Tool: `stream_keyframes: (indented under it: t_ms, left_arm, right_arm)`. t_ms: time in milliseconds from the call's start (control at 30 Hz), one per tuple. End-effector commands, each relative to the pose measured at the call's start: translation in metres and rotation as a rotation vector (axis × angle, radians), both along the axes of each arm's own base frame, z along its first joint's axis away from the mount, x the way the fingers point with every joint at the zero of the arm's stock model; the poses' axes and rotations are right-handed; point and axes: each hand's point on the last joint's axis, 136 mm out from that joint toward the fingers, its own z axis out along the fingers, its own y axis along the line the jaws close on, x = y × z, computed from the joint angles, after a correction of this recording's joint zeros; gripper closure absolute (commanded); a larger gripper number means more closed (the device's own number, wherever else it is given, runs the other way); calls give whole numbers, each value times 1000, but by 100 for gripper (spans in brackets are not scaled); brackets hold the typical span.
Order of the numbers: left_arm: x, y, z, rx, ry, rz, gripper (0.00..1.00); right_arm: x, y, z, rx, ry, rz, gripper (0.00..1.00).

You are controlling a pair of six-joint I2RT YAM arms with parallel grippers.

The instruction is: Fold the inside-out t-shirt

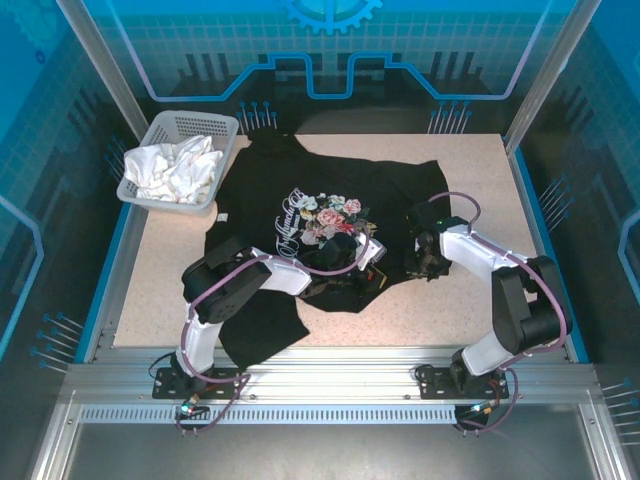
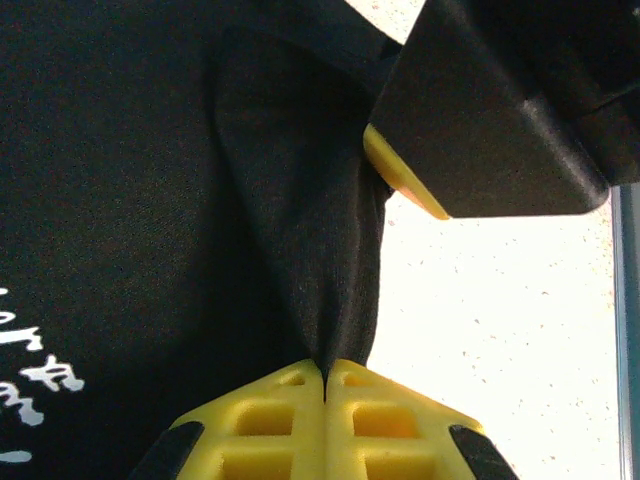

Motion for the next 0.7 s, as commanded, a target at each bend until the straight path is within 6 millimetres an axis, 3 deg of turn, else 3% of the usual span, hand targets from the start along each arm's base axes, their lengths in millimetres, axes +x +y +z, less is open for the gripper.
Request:
stream_keyframes:
  t_ms: [0,167,300,467,667]
  left_arm:
    - [-1,-2,5,-34,2,-21,100]
    - [-2,-2,5,-35,0,-21,100]
    - [-2,-1,7,-41,1,-22,100]
    - [-3,-2,13,-63,4,-24,100]
    - [-1,-4,19,-103,22,-22,100]
  right_arm:
    - [-1,-8,2,-23,12,-28,81]
    - [5,-14,14,-30,-35,-26,92]
    - [15,-13,38,4,-126,28,99]
    - [23,18,82,185,-268,197,100]
    - [18,63,123,472,-350,385,100]
